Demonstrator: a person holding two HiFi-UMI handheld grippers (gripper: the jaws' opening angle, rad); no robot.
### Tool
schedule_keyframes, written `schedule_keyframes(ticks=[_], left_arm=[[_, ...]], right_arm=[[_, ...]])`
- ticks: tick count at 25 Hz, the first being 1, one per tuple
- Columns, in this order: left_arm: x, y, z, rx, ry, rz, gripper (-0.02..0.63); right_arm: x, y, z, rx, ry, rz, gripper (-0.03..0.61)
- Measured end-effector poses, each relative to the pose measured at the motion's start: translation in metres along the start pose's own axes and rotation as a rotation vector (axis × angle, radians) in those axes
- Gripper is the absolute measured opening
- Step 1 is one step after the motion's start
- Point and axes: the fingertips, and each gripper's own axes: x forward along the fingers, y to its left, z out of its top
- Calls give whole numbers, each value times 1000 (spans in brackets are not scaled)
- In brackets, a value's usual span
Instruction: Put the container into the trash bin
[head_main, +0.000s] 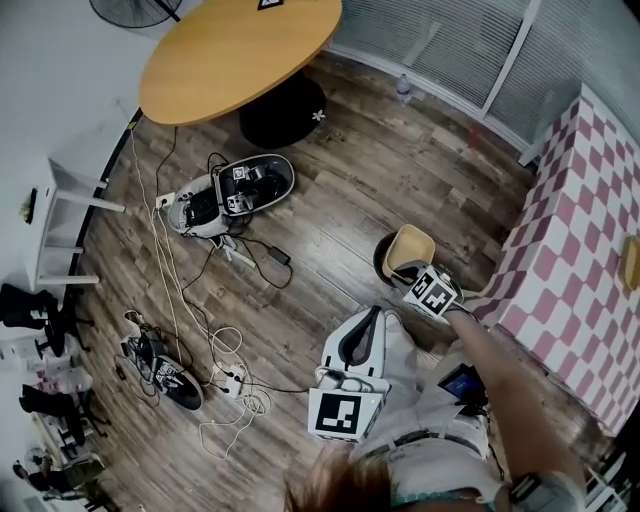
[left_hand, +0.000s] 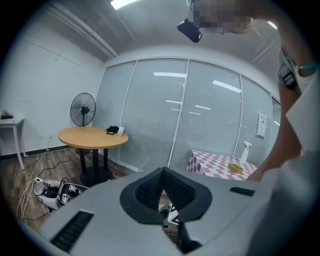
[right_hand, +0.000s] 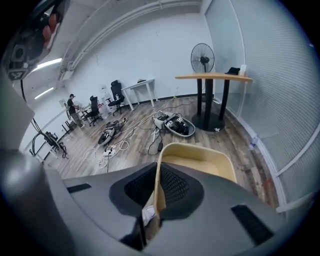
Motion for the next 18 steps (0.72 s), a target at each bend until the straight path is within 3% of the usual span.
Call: schedule_keyframes(ticks=[7,11,13,18], left_arm=[[0,9,-14,-17,32,25,6],[0,14,-20,-25,51,36,6],[0,16,-20,-26,52,40,6],[-1,16,-18,-29,49,39,6]], right_arm=[[38,-10,-43,21,108,47,14],[43,-24,-45,16,121,-9,20],[42,-32,-48,44,134,-49,145],[35,-36,-62,53,173,-57,150]])
